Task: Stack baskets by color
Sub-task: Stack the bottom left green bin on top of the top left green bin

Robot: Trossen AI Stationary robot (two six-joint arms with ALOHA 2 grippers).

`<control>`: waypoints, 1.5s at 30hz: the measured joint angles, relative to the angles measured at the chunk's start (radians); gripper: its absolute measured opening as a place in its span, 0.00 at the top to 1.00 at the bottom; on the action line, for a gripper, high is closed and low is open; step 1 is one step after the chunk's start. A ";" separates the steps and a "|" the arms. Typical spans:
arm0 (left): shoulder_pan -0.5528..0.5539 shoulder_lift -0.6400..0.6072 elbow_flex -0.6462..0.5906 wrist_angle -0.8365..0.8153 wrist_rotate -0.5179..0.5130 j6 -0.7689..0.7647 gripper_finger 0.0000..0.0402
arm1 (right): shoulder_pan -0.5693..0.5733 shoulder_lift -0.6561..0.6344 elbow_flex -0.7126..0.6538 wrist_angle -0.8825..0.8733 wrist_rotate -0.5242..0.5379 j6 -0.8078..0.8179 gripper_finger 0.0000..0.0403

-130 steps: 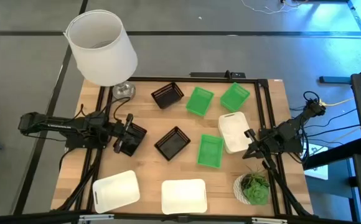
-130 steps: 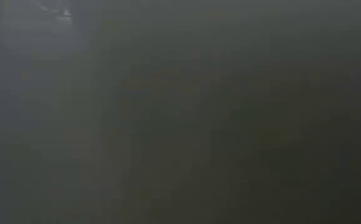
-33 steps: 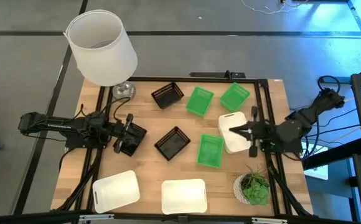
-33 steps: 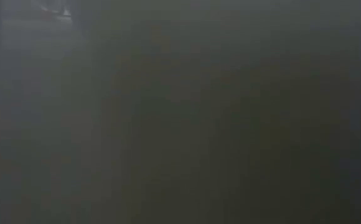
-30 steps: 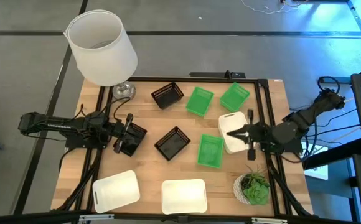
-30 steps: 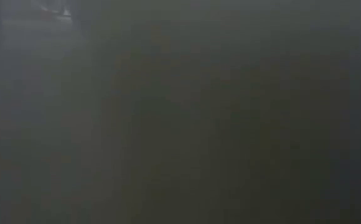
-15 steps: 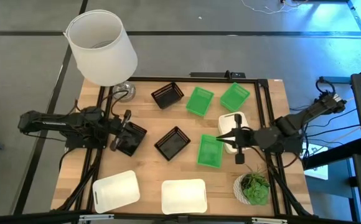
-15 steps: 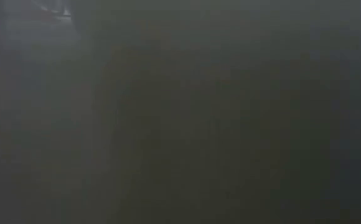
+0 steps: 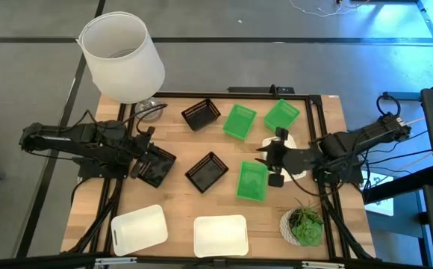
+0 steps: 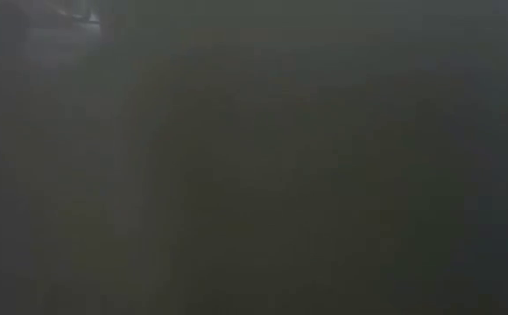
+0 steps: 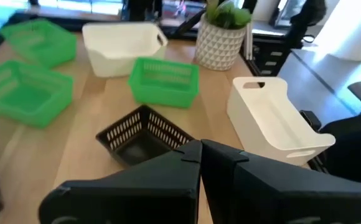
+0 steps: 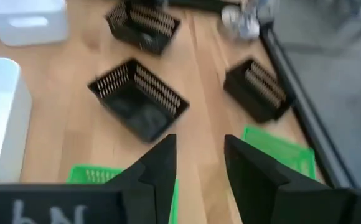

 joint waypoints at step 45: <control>-0.010 0.033 0.033 -0.029 0.067 -0.177 1.00 | -0.388 0.661 0.095 -0.173 -0.503 0.013 0.68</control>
